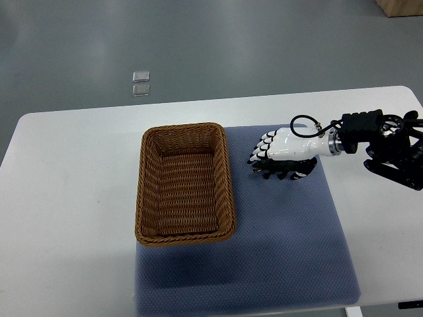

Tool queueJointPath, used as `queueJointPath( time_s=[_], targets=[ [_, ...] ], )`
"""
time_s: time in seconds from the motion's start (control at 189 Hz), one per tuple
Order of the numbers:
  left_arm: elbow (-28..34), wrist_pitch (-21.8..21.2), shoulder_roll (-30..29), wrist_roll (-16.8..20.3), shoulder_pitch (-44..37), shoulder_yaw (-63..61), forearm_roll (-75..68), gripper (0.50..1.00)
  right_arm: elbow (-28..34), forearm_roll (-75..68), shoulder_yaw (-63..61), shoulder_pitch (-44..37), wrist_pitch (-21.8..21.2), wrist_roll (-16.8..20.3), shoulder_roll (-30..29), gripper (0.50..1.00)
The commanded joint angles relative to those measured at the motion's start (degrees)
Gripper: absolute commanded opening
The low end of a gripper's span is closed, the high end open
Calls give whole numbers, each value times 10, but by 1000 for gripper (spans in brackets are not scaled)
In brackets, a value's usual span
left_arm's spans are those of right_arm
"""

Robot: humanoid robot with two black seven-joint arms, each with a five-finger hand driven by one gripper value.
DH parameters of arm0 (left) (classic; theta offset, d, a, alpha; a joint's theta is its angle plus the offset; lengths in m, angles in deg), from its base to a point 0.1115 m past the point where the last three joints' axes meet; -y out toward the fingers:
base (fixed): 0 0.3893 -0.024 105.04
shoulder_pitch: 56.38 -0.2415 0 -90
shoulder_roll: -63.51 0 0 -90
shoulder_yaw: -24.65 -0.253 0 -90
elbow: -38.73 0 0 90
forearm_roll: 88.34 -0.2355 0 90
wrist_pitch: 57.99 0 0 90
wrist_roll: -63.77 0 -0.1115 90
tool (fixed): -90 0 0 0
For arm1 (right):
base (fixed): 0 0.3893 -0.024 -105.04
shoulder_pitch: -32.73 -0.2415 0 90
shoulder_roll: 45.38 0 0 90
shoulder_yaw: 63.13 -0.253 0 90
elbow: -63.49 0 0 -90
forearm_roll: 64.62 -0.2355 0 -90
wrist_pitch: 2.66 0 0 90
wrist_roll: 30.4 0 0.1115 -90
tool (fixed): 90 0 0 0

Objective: Place crocodile in brown basket with right hand
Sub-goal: 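Close the right hand fingers around the toy crocodile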

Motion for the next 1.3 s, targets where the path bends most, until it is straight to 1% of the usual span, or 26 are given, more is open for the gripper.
queueJointPath(
  time_s=[0.0,0.111,0.28,0.444,0.688,0.725,0.762,0.868,0.926,0.989,1.048,1.095,1.132,1.175,1.238,1.254,1.259,1.265,1.296],
  targets=[
    [0,0,0,0,-1,0,0,1000,-5,3,-1,0,0,0,-1,924],
    [0,0,0,0,0,0,0,1000,-6,4,-1,0,0,0,-2,924],
    [0,0,0,0,0,0,0,1000,-11,6,-1,0,0,17,-7,924],
    [0,0,0,0,0,0,0,1000,-17,12,0,0,0,21,-11,919],
    [0,0,0,0,-1,0,0,1000,-25,22,4,0,-2,21,-12,889],
    [0,0,0,0,0,0,0,1000,-25,23,4,0,-2,21,-12,870],
    [0,0,0,0,0,0,0,1000,-25,23,5,0,-2,21,-12,866],
    [0,0,0,0,-1,0,0,1000,-25,24,5,0,-2,21,-12,829],
    [0,0,0,0,0,0,0,1000,-25,24,5,0,-1,21,-13,801],
    [0,0,0,0,0,0,0,1000,-25,26,5,0,-1,21,-13,793],
    [0,0,0,0,0,0,0,1000,-25,28,5,0,-1,21,-12,764],
    [0,0,0,0,0,0,0,1000,-25,28,6,0,0,21,-13,752],
    [0,0,0,0,0,0,0,1000,-25,28,6,0,0,21,-13,729],
    [0,0,0,0,0,0,0,1000,-25,28,6,0,1,21,-13,721],
    [0,0,0,0,0,0,0,1000,-27,28,5,0,2,22,-13,682],
    [0,0,0,0,-1,-1,0,1000,-27,28,5,-1,2,22,-13,660],
    [0,0,0,0,-1,-1,0,1000,-27,28,5,-1,2,22,-13,660],
    [0,0,0,0,-1,0,0,1000,-27,28,5,-1,2,22,-13,648],
    [0,0,0,0,0,0,0,1000,-28,28,5,0,2,22,-13,625]
  ],
)
